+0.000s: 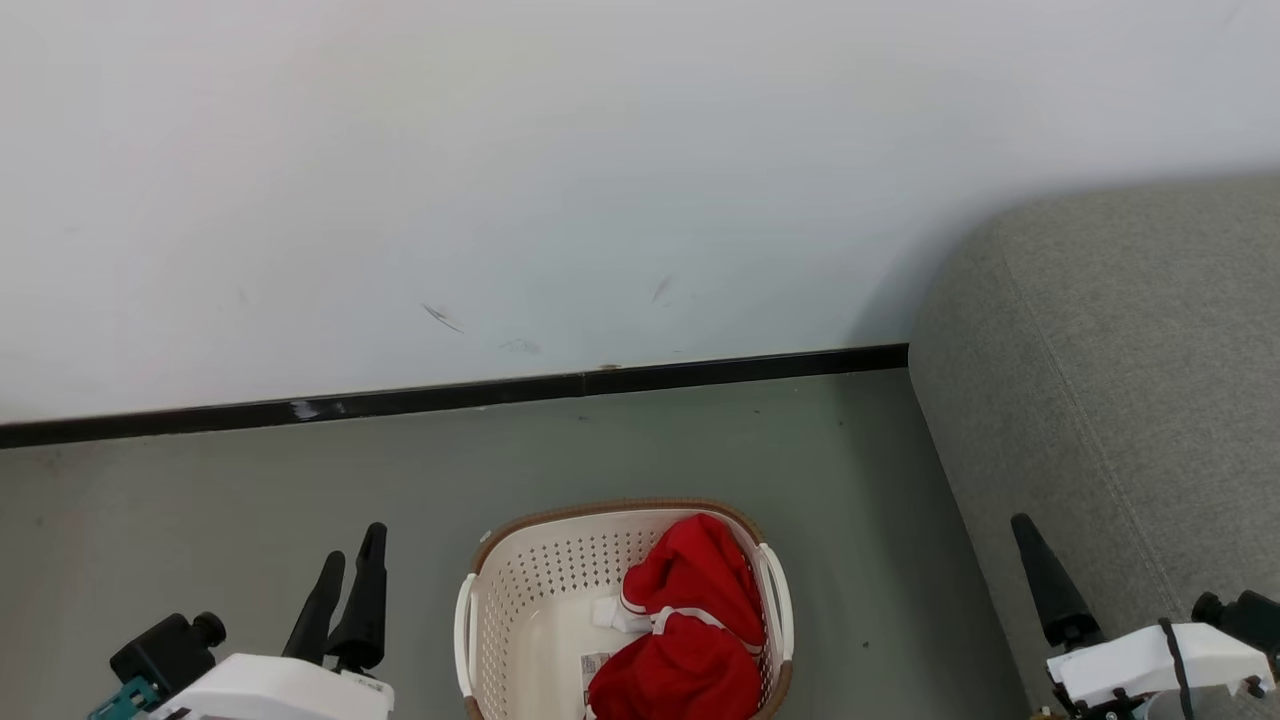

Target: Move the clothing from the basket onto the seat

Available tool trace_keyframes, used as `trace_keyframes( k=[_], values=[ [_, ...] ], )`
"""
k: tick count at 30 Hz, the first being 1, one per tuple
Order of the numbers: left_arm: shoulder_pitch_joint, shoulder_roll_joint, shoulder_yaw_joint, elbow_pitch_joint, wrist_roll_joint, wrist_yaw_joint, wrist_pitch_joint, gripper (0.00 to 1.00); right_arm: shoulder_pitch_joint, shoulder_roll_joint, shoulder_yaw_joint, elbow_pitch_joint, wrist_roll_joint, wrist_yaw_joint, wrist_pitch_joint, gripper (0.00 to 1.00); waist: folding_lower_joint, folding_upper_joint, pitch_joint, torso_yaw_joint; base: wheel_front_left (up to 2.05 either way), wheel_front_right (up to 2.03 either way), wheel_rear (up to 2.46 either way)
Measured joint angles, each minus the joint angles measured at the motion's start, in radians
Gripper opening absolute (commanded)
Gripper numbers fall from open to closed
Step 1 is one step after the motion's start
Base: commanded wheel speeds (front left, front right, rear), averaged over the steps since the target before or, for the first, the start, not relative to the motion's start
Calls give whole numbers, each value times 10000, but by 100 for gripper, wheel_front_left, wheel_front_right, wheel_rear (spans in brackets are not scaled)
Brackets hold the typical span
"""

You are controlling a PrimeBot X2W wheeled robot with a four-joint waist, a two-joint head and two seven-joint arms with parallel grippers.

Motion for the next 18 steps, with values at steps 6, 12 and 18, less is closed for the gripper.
trace_keyframes(
  k=[6, 12, 18],
  values=[
    [1, 23, -219, -151, 951, 163, -178, 100, 3, -2, 73, -6, -1035, 0, -167, 100, -18, 0, 30, -5, 0, 0, 0],
    [2, 48, -437, -326, 2100, 433, -391, 100, 4, 10, 173, -52, -2192, 0, -351, 100, -69, -1, 106, -10, 0, 0, 0],
    [2, 155, -750, -430, 3367, 683, -617, 100, 4, 56, 211, -96, -3243, 0, -554, 100, -120, 0, 220, -13, 0, 0, 0]
  ],
)
